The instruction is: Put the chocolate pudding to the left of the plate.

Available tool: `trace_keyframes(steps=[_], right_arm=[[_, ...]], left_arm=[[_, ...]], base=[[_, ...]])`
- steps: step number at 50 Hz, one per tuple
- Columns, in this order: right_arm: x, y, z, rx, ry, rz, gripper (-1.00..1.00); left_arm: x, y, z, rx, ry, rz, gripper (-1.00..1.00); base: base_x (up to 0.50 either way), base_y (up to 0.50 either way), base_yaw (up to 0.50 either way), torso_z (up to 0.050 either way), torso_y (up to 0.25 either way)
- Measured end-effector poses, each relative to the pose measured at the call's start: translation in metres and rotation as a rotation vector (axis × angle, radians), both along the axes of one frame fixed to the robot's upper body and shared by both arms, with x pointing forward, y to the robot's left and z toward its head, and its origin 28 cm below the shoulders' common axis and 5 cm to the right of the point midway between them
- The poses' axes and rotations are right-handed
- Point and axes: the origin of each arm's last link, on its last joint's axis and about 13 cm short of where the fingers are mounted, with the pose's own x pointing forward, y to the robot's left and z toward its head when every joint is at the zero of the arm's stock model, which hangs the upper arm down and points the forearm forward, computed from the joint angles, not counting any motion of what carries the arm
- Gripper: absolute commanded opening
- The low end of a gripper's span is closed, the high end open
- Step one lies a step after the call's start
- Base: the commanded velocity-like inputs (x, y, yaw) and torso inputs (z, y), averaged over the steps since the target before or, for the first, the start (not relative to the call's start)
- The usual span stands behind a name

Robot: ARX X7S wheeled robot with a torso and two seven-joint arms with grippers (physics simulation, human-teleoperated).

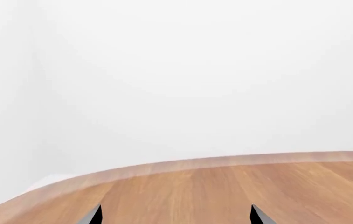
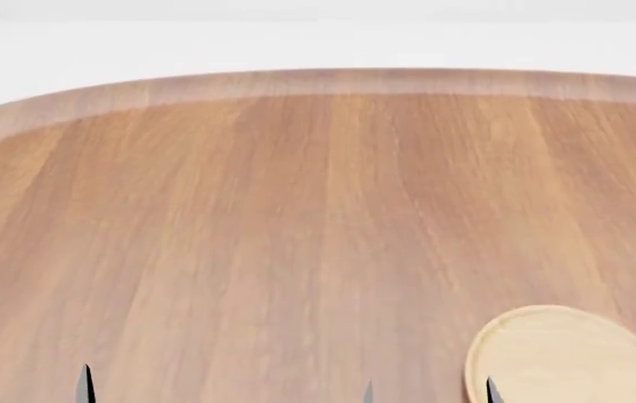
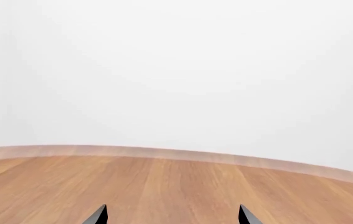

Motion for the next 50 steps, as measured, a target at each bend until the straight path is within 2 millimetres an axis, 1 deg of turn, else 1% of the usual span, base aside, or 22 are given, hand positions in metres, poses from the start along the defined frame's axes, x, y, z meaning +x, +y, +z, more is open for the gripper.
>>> trace_keyframes(steps=[21, 30, 34, 39, 43, 46, 50], right_arm=[[0.000, 0.000, 0.000, -0.003, 0.000, -0.002, 1.00], [0.002, -0.001, 0.000, -0.012, -0.011, -0.016, 1.00], [0.003, -0.006, 0.006, -0.033, -0.031, -0.044, 1.00], [0.007, -0.023, 0.027, -0.069, -0.056, -0.101, 1.00], [0.008, -0.044, 0.052, -0.100, -0.069, -0.095, 1.00], [0.009, -0.063, 0.074, -0.144, -0.053, -0.051, 1.00], [0.004, -0.088, 0.106, -0.201, -0.006, 0.049, 1.00]], left_arm=[[0.000, 0.000, 0.000, 0.001, 0.002, 0.001, 1.00], [0.002, 0.001, -0.001, 0.000, 0.005, 0.005, 1.00], [0.003, 0.003, -0.001, -0.001, 0.007, 0.011, 1.00], [0.005, 0.004, -0.003, -0.005, 0.012, 0.017, 1.00], [0.007, 0.005, -0.003, -0.010, 0.017, 0.021, 1.00], [0.008, 0.007, -0.003, -0.013, 0.019, 0.027, 1.00], [0.009, 0.009, -0.002, -0.015, 0.017, 0.036, 1.00]], base=[[0.22, 0.00, 0.00, 0.000, 0.000], [0.00, 0.00, 0.00, 0.000, 0.000], [0.00, 0.00, 0.00, 0.000, 0.000], [0.00, 0.00, 0.00, 0.000, 0.002], [0.00, 0.00, 0.00, 0.000, 0.000], [0.00, 0.00, 0.00, 0.000, 0.000], [0.00, 0.00, 0.00, 0.000, 0.000]])
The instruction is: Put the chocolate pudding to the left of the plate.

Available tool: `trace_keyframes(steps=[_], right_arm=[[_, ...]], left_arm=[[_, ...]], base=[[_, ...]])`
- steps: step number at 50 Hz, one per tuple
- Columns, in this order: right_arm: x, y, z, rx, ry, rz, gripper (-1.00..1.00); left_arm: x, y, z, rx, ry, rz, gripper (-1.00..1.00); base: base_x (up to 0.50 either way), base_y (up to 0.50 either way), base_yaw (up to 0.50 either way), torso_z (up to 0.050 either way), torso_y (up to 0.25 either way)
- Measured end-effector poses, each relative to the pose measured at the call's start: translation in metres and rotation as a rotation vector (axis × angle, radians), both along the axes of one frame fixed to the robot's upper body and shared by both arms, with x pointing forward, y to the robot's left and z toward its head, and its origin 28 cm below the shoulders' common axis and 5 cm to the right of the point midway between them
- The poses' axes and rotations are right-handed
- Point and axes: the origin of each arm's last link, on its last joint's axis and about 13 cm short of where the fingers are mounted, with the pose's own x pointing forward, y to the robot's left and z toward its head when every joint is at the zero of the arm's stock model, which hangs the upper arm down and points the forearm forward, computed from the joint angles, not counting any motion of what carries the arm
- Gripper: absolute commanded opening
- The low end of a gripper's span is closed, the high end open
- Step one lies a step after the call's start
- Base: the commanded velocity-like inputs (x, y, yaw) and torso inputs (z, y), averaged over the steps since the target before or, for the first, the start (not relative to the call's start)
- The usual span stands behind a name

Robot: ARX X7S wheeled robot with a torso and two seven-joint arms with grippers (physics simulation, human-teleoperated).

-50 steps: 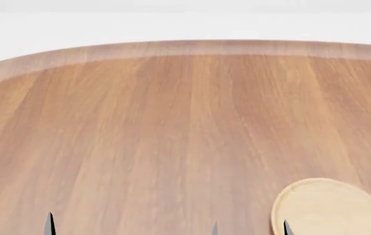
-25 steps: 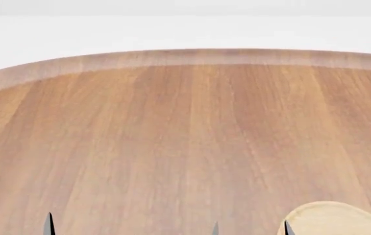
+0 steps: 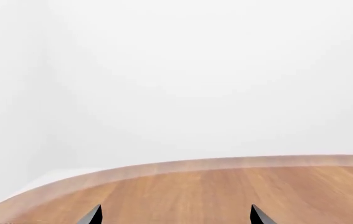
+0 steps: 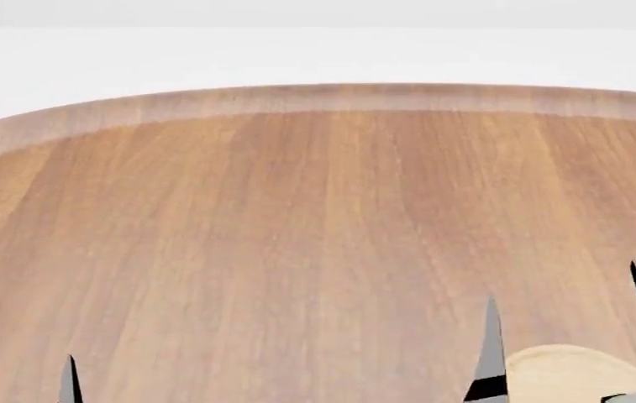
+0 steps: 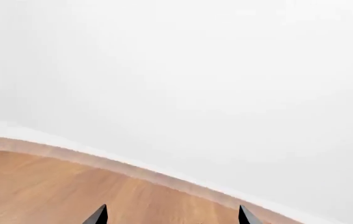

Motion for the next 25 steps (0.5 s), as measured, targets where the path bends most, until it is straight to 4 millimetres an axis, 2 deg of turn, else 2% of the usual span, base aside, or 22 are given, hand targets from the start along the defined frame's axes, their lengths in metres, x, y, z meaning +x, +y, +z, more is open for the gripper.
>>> trace_keyframes(steps=[5, 10, 17, 25], right_arm=[[-0.004, -0.023, 0.030, -0.106, 0.098, 0.091, 1.00], [-0.003, -0.036, 0.043, -0.210, 0.214, 0.156, 1.00], [0.000, -0.046, 0.043, -0.296, 0.349, 0.228, 1.00], [0.007, -0.050, 0.032, -0.309, 0.456, 0.296, 1.00]], left_arm=[[0.000, 0.001, 0.001, -0.001, -0.002, 0.007, 1.00], [0.000, 0.002, 0.001, -0.001, -0.002, 0.011, 1.00], [0.000, 0.002, 0.002, -0.001, -0.003, 0.015, 1.00], [0.000, 0.003, 0.003, 0.000, -0.002, 0.017, 1.00]], base=[[0.00, 0.00, 0.00, 0.000, 0.000], [0.00, 0.00, 0.00, 0.000, 0.000], [0.00, 0.00, 0.00, 0.000, 0.000], [0.00, 0.00, 0.00, 0.000, 0.000]])
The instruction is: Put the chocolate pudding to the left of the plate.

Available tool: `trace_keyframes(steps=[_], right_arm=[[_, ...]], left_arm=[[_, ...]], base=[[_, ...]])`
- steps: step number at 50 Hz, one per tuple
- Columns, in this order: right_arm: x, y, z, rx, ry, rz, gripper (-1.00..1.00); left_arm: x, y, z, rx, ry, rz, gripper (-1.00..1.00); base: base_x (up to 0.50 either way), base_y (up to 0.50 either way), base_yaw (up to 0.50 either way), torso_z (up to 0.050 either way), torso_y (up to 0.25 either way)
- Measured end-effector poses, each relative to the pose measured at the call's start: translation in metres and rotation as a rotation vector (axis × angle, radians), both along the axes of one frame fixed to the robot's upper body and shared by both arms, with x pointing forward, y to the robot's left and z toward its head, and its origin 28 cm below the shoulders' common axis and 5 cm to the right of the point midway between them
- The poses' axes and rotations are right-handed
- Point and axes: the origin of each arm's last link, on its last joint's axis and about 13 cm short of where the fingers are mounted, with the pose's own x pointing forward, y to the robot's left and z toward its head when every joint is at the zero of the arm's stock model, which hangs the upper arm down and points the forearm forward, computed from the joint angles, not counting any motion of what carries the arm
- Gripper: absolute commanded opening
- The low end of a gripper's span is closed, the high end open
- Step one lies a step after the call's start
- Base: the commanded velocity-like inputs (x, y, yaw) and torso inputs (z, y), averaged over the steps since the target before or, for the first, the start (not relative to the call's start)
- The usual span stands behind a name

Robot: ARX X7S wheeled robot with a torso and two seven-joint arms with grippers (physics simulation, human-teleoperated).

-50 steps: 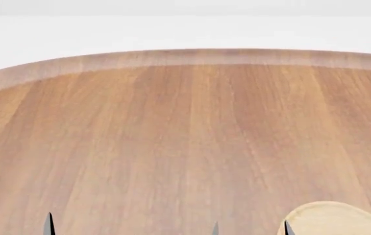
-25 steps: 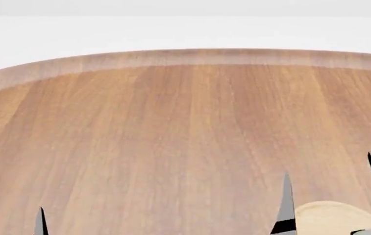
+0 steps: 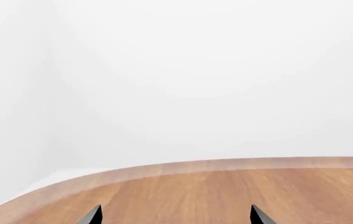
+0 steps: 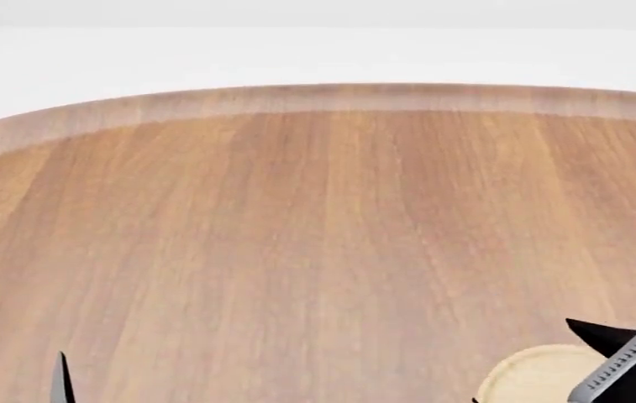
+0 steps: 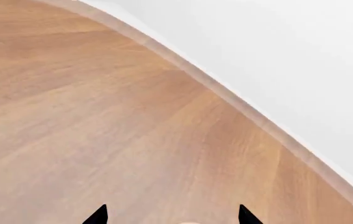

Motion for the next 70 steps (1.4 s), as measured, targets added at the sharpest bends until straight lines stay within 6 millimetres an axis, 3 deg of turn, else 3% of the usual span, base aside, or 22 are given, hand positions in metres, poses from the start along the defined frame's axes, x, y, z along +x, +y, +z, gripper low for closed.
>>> trace_keyframes(steps=[15, 32, 70], right_arm=[[0.013, 0.000, -0.037, 0.035, 0.168, 0.028, 1.00], [0.013, 0.003, -0.080, 0.042, 0.314, 0.057, 1.00], [-0.002, 0.007, -0.123, -0.025, 0.458, 0.138, 1.00]], left_arm=[[0.000, -0.001, -0.001, 0.004, 0.004, -0.004, 1.00], [0.001, -0.002, -0.002, 0.007, 0.006, -0.005, 1.00], [0.001, -0.002, -0.002, 0.012, 0.006, -0.006, 1.00]], base=[[0.00, 0.00, 0.00, 0.000, 0.000], [0.00, 0.00, 0.00, 0.000, 0.000], [0.00, 0.00, 0.00, 0.000, 0.000]])
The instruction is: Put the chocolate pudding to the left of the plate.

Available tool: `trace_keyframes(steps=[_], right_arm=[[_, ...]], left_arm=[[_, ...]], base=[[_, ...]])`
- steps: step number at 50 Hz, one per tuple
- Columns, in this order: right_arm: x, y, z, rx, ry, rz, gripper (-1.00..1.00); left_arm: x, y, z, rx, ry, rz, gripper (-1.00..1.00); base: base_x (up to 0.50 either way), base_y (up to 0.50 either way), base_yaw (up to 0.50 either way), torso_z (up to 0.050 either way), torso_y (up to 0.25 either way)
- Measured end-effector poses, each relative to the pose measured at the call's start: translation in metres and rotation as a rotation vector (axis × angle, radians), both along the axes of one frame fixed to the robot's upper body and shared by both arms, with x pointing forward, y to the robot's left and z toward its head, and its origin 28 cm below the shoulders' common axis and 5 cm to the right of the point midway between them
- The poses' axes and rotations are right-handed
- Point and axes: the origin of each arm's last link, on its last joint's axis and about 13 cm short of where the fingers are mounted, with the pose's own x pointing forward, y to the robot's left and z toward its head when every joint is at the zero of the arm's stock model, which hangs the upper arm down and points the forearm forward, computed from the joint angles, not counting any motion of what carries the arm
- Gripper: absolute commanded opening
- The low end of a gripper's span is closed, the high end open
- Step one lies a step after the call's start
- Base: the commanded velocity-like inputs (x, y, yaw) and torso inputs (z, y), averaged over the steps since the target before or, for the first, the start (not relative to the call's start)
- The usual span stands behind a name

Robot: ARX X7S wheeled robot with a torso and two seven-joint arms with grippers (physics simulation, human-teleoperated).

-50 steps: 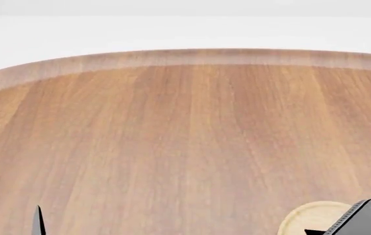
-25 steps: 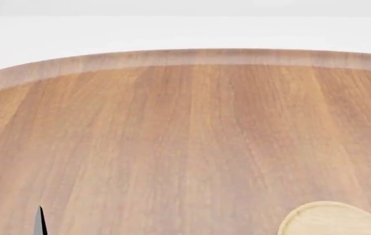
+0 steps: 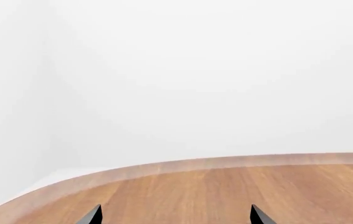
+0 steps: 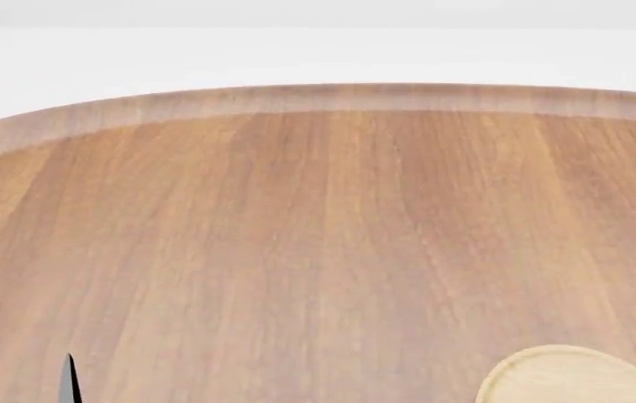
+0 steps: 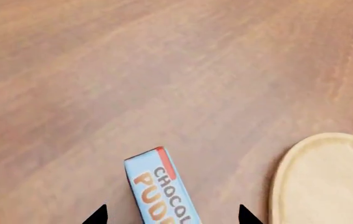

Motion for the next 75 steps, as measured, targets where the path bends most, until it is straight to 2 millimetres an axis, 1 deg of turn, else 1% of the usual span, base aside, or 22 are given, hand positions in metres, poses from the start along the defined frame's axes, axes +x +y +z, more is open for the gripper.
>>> trace_keyframes(steps=[30, 50, 65, 66, 75], right_arm=[[0.008, -0.015, -0.030, -0.018, 0.061, -0.051, 1.00], [0.007, -0.020, -0.049, -0.014, 0.106, -0.077, 1.00], [0.009, -0.021, -0.058, -0.004, 0.128, -0.082, 1.00], [0.009, -0.021, -0.058, -0.003, 0.131, -0.080, -1.00], [0.009, -0.020, -0.059, 0.013, 0.141, -0.076, -1.00]], left_arm=[[0.000, 0.000, 0.000, 0.002, -0.002, -0.002, 1.00], [0.000, -0.001, 0.000, 0.005, -0.001, -0.009, 1.00], [0.000, -0.001, 0.000, 0.007, 0.002, -0.013, 1.00], [0.000, -0.001, 0.000, 0.007, 0.002, -0.013, 1.00], [0.000, -0.001, -0.001, 0.007, 0.003, -0.013, 1.00]], base=[[0.00, 0.00, 0.00, 0.000, 0.000], [0.00, 0.00, 0.00, 0.000, 0.000], [0.00, 0.00, 0.00, 0.000, 0.000], [0.00, 0.00, 0.00, 0.000, 0.000], [0.00, 0.00, 0.00, 0.000, 0.000]])
